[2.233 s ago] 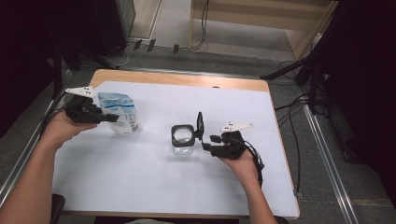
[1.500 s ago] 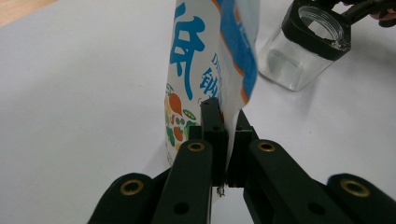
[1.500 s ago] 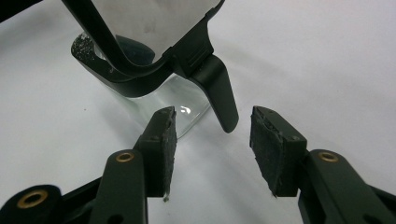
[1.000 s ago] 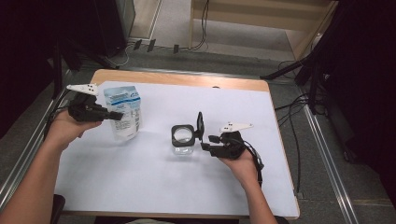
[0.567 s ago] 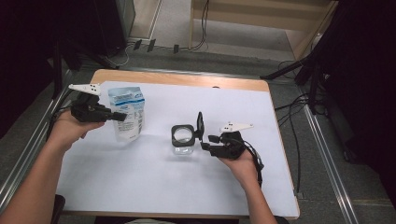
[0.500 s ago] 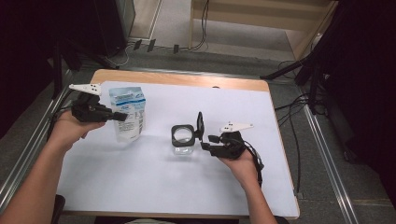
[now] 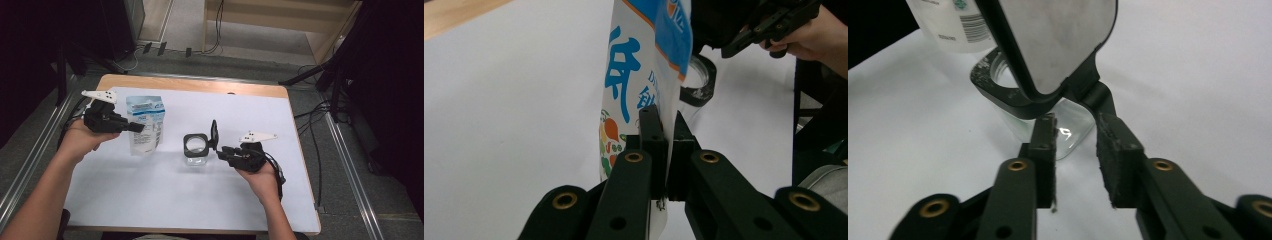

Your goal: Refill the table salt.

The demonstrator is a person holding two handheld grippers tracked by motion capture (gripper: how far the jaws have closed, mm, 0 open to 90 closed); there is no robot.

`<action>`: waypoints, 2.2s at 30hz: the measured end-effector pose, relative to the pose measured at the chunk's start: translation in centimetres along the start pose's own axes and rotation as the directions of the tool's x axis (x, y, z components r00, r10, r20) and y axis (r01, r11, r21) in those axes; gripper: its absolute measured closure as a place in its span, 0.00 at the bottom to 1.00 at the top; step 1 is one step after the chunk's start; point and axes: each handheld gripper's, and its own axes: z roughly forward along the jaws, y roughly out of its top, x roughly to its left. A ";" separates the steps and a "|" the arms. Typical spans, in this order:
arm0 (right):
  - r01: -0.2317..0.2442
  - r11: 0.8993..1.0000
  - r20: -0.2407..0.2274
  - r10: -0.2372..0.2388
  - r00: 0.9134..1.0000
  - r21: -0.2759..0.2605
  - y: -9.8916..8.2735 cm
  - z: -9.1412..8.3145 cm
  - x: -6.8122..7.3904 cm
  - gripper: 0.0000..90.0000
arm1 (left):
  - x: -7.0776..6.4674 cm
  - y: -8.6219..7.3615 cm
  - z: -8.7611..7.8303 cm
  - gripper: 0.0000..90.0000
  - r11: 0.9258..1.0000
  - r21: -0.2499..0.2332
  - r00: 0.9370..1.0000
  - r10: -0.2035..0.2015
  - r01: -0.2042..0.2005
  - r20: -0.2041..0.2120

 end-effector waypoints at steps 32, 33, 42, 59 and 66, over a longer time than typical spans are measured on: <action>0.020 0.999 -0.029 -0.021 0.999 -0.036 1.8 3.0 7.6 0.99 | -4.6 2.8 1.0 1.00 0.998 0.014 0.998 0.053 -0.053 0.038; 0.014 0.999 -0.022 -0.015 1.000 -0.039 2.0 3.3 7.8 0.99 | -4.7 2.9 0.8 1.00 0.998 0.021 0.998 0.062 -0.063 0.033; -0.017 0.999 0.045 0.019 0.999 -0.049 2.9 5.6 9.1 0.98 | -5.0 3.5 1.0 1.00 0.995 0.061 0.995 0.079 -0.082 0.055; 0.017 0.994 0.123 -0.004 0.992 -0.108 3.9 7.9 10.0 0.98 | -6.1 4.1 0.7 1.00 0.991 0.086 0.992 0.099 -0.106 0.082; 0.030 0.990 0.125 -0.013 0.992 -0.137 3.9 8.6 10.6 1.00 | -6.5 4.3 0.4 1.00 0.991 0.077 0.989 0.097 -0.106 0.113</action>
